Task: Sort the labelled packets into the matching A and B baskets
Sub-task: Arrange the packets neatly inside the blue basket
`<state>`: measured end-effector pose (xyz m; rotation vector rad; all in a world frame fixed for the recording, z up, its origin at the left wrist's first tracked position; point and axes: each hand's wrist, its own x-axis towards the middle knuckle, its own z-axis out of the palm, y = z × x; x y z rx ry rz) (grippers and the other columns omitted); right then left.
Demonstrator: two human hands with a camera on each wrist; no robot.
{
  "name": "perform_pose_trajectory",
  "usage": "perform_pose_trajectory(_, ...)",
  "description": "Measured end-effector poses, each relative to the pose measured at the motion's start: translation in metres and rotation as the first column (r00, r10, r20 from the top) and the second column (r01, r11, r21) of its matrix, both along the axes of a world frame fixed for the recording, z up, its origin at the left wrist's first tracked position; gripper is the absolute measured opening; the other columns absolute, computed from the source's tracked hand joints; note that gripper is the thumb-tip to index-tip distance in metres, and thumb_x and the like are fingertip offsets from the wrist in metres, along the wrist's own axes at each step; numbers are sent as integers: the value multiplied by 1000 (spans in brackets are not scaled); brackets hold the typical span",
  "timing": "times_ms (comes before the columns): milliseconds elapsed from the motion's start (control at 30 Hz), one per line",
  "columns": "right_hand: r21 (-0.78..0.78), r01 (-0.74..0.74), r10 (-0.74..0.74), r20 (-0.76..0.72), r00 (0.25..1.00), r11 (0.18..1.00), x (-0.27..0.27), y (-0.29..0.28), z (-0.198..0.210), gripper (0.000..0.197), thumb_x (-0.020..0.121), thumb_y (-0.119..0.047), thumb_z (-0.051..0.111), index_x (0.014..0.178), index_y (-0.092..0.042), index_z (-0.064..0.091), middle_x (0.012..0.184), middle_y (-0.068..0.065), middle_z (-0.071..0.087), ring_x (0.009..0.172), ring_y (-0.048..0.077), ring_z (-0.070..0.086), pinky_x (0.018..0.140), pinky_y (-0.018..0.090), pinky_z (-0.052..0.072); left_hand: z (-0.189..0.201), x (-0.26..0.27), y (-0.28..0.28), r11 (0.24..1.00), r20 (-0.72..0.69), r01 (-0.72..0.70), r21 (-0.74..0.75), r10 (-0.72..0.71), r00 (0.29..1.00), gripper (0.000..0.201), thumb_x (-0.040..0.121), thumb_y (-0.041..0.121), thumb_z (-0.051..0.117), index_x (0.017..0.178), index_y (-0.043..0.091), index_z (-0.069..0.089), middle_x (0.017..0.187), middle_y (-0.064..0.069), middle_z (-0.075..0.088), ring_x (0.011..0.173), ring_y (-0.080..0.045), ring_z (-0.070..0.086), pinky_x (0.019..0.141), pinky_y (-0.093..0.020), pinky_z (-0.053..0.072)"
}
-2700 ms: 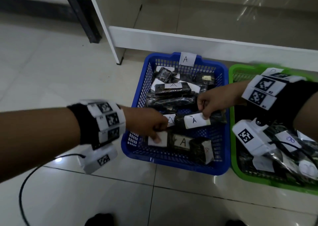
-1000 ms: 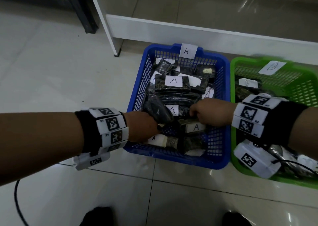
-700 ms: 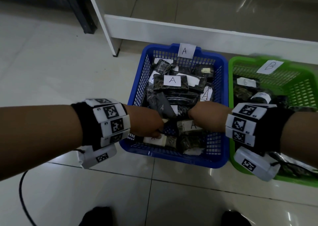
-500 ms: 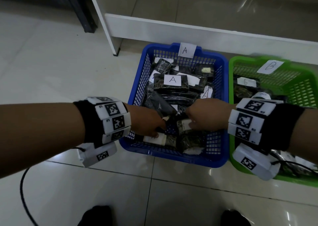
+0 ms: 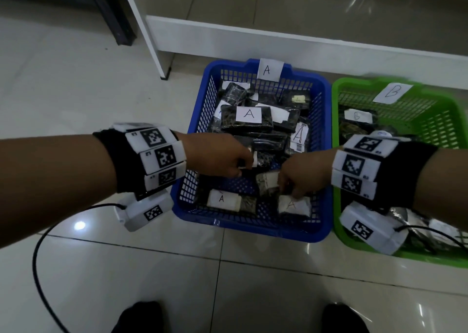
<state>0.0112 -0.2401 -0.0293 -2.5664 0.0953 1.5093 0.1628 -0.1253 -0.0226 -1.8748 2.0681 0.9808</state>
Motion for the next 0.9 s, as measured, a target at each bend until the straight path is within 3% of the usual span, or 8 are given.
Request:
perform_pose_trajectory(167,-43,-58,62,106,992,997,-7,20,-16,27,91,-24,56,110,-6,64,95,7,61,84,21,57,74,27,44,1,14,1,969,89,91,-229,-72,993,34,93,32,52,126,33,53,114,7,60,98,-11,56,78,-25,43)
perform_pose_trajectory(300,-8,-57,57,45,997,998,3,9,-3,28,89,-23,60,112,-9,63,106,5,64,91,20,57,72,25,42,-5,10,4,913,205,243,-328,-183,962,32,95,31,46,126,26,53,119,2,53,107,-16,52,80,-27,47)
perform_pose_trajectory(433,35,157,-157,12,988,987,21,-29,26,3,83,-16,65,85,-15,63,80,7,63,69,20,55,66,30,46,-14,-14,8,897,233,364,-251,-309,922,34,97,29,40,130,23,48,125,1,52,109,-17,52,84,-31,49)
perform_pose_trajectory(533,-36,279,-277,60,959,959,30,-59,48,4,83,-14,66,80,-14,64,73,6,65,63,18,61,65,30,52,-24,-44,5,867,212,451,-210,-410,887,37,97,25,41,134,19,45,127,-3,52,110,-21,54,84,-35,51)
perform_pose_trajectory(600,-84,317,-307,113,945,945,32,-72,55,6,83,-13,66,79,-10,65,71,6,65,61,18,62,62,29,52,-31,-61,-4,896,226,394,-206,-348,910,44,97,28,43,138,15,39,131,-8,47,113,-25,52,83,-41,51)
perform_pose_trajectory(667,-81,351,-339,134,931,933,31,-77,53,10,84,-14,66,74,-13,64,72,6,65,63,18,63,62,28,52,-34,-70,-18,944,239,271,-190,-223,945,58,93,40,49,140,9,33,132,-11,44,111,-28,53,76,-38,48)
perform_pose_trajectory(767,-59,388,-374,168,912,920,26,-76,42,10,86,-17,62,78,-11,64,76,2,65,69,19,65,61,27,50,-40,-73,-31,960,310,241,-140,-189,932,73,85,53,57,139,8,36,130,-10,46,105,-27,56,66,-34,42)
perform_pose_trajectory(900,-45,403,-385,219,897,914,21,-76,36,17,87,-12,56,70,-10,59,69,2,62,58,14,62,53,23,43,-44,-75,-28,959,389,248,-136,-179,904,63,86,37,61,136,5,39,125,-12,47,104,-27,54,66,-34,39)
